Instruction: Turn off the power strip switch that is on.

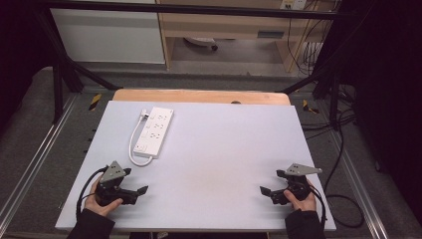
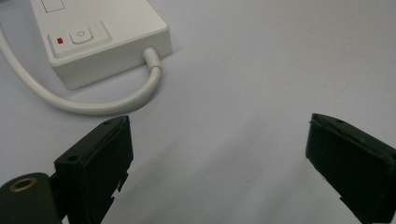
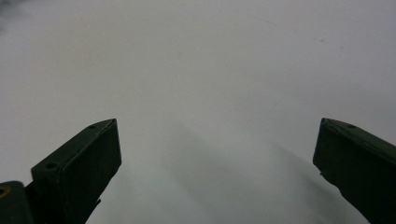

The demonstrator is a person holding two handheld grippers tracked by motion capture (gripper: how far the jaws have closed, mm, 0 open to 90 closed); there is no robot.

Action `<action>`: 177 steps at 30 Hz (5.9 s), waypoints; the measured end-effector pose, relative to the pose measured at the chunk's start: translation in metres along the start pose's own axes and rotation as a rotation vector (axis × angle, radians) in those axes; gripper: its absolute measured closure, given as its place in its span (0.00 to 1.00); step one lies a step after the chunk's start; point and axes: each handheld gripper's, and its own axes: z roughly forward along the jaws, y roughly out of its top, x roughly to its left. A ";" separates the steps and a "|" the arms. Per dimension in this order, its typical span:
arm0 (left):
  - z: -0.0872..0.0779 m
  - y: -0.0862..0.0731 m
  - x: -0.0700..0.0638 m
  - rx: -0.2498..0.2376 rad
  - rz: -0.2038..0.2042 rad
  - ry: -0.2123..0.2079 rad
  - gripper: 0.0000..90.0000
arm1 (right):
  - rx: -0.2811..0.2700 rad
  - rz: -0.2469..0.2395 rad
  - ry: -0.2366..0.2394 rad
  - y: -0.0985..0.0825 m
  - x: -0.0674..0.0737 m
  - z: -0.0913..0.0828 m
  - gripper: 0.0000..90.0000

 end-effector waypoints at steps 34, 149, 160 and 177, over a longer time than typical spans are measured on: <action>-0.006 0.005 0.002 0.004 0.000 0.020 0.08 | 0.011 -0.006 -0.005 0.000 0.001 0.001 0.02; -0.015 0.051 0.034 0.018 -0.039 0.115 0.10 | 0.028 -0.015 -0.024 0.000 0.000 0.002 0.02; -0.010 0.060 0.037 0.014 -0.040 0.117 0.10 | 0.026 -0.015 -0.023 -0.001 0.001 0.002 0.02; -0.004 0.076 0.040 0.014 -0.035 0.127 0.11 | 0.027 -0.016 -0.024 -0.001 0.001 0.002 0.02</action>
